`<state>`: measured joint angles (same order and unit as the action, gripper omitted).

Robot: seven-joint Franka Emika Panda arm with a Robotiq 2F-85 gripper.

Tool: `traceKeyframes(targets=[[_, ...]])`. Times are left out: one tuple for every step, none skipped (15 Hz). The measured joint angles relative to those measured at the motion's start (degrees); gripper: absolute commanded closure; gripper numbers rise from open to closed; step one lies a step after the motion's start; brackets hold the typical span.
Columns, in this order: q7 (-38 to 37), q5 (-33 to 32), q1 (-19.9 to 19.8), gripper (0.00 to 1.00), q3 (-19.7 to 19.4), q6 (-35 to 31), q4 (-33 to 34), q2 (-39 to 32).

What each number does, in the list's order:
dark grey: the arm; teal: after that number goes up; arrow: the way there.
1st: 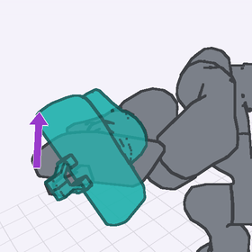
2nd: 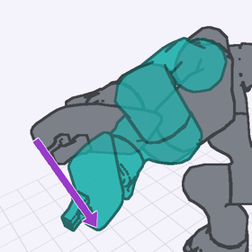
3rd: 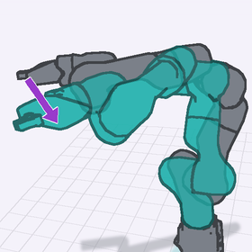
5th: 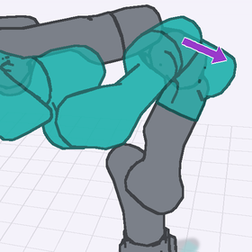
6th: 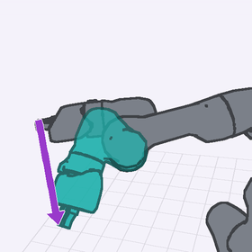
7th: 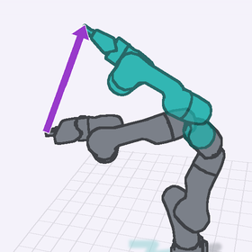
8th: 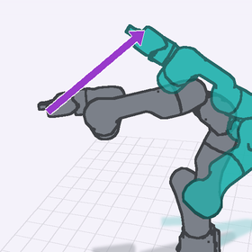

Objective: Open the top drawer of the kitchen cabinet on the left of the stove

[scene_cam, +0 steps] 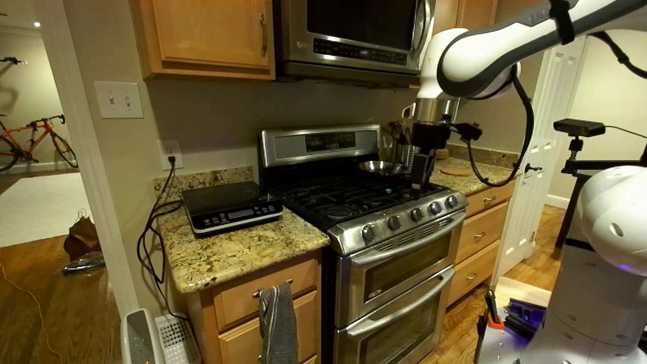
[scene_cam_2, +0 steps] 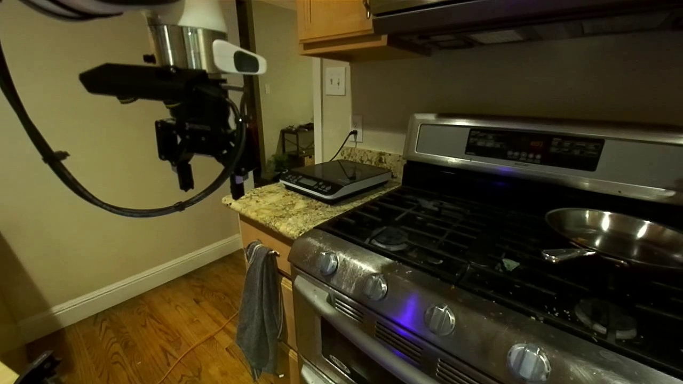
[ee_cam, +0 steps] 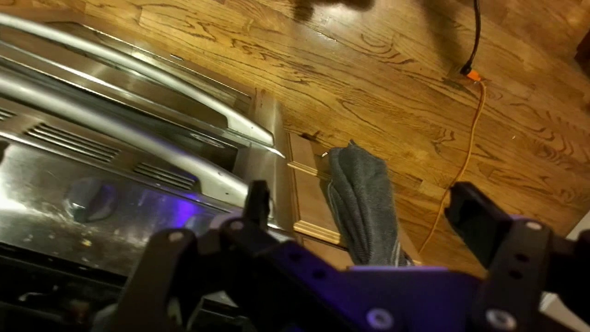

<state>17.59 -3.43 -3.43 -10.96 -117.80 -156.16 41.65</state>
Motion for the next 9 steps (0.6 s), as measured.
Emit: traceKeyframes(targets=[[0.5, 0.6, 1.8, 0.0, 1.0, -0.4, -0.2, 0.0], [1.2, 1.4, 3.9, 0.0, 2.0, -1.5, -0.5, -0.1], [1.8, 2.2, 5.8, 0.0, 2.8, -2.8, -1.0, -0.3], [2.4, 3.0, 7.8, 0.0, 3.5, -4.4, -1.6, -0.6], [3.0, 3.8, 9.7, 0.0, 4.2, -6.3, -2.0, -1.0], [3.7, 4.6, 11.4, 0.0, 4.7, -8.2, -2.5, -1.6], [4.3, 5.2, 13.0, 0.0, 5.2, -10.1, -2.8, -2.3], [4.7, 5.6, 14.3, 0.0, 5.5, -11.6, -2.9, -3.1], [5.1, 5.6, 15.2, 0.0, 5.7, -12.8, -2.8, -3.8]])
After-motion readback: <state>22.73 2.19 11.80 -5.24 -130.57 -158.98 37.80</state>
